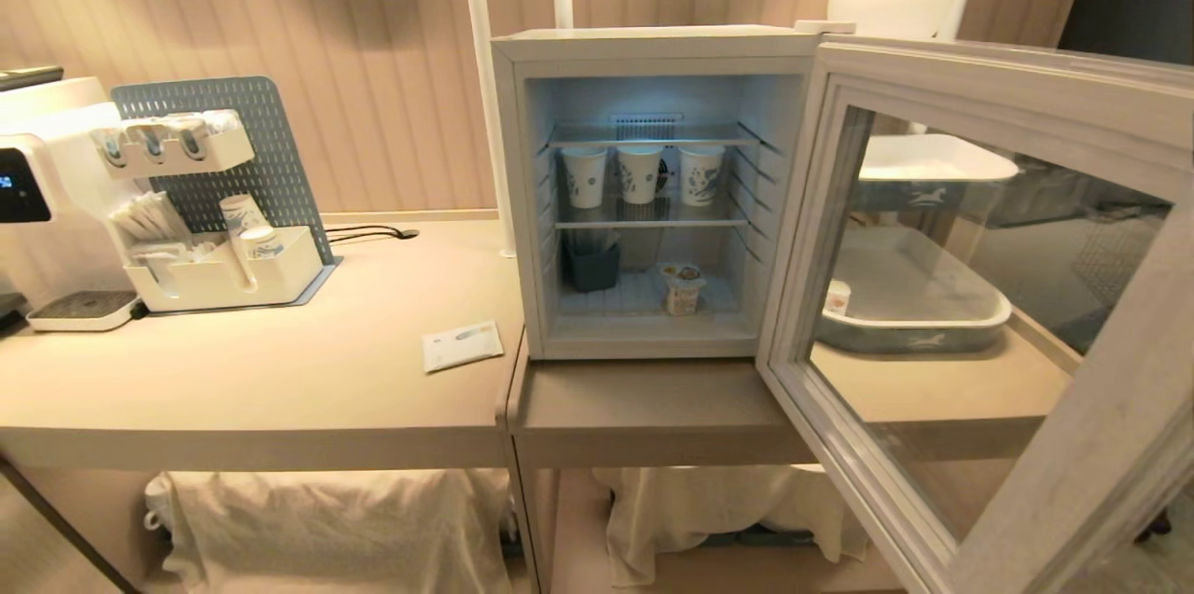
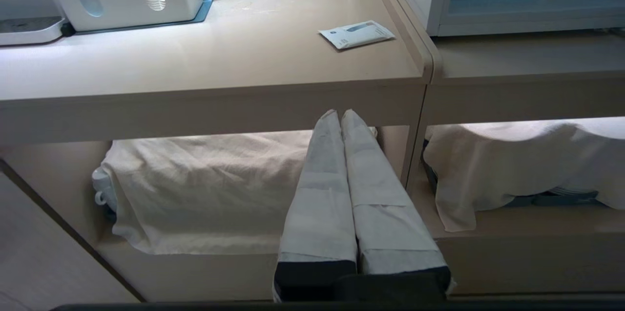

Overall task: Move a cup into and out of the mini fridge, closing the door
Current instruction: Take the yoghurt out of the freezer

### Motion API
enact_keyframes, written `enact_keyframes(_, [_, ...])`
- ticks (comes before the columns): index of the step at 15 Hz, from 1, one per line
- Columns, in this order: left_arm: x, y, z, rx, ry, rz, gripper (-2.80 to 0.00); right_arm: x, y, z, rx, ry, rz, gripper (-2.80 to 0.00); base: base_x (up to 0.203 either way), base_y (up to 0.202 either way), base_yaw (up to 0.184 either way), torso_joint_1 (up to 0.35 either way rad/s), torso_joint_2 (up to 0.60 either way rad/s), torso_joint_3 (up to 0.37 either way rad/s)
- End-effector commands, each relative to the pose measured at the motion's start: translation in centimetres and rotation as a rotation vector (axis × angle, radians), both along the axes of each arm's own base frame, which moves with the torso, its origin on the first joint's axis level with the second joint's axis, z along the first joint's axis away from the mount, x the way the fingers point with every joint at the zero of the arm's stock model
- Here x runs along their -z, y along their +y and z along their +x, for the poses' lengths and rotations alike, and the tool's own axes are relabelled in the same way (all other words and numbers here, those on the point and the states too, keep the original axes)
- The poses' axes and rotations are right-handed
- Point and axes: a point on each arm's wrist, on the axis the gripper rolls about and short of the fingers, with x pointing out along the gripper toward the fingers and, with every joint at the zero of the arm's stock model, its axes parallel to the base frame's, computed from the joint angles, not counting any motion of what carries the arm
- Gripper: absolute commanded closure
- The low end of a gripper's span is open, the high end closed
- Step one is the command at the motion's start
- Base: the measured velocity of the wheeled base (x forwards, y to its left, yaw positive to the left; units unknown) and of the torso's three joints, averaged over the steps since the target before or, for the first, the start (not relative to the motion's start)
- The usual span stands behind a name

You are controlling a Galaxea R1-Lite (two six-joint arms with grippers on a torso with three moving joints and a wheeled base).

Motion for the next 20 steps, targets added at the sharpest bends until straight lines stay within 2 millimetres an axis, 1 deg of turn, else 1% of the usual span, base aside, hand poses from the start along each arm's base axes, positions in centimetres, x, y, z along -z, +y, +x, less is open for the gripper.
enact_keyframes(1, [0.01,0.00,0.00,0.001,0.000,0.001,0.00,0.00,0.00,0.02,0.000,0.002,0.000,0.00,-0.176,0.000,-0.003,-0.001,0.01,0.002])
enact_keyframes(7, [0.02,0.00,0.00,0.003,0.001,0.004,0.00,0.01,0.00,0.01,0.000,0.001,0.001,0.00,-0.016,0.000,0.000,0.000,0.00,0.001])
enact_keyframes(9, [0.02,0.00,0.00,0.001,0.001,0.002,0.00,0.04,0.00,0.03,-0.001,0.003,0.001,0.00,0.003,0.101,-0.010,0.002,0.00,0.004])
enact_keyframes(20, [0.00,0.00,0.00,-0.001,0.000,-0.004,0.00,0.05,0.00,0.03,0.000,0.004,0.001,0.00,0.000,0.194,0.000,0.003,0.00,0.001])
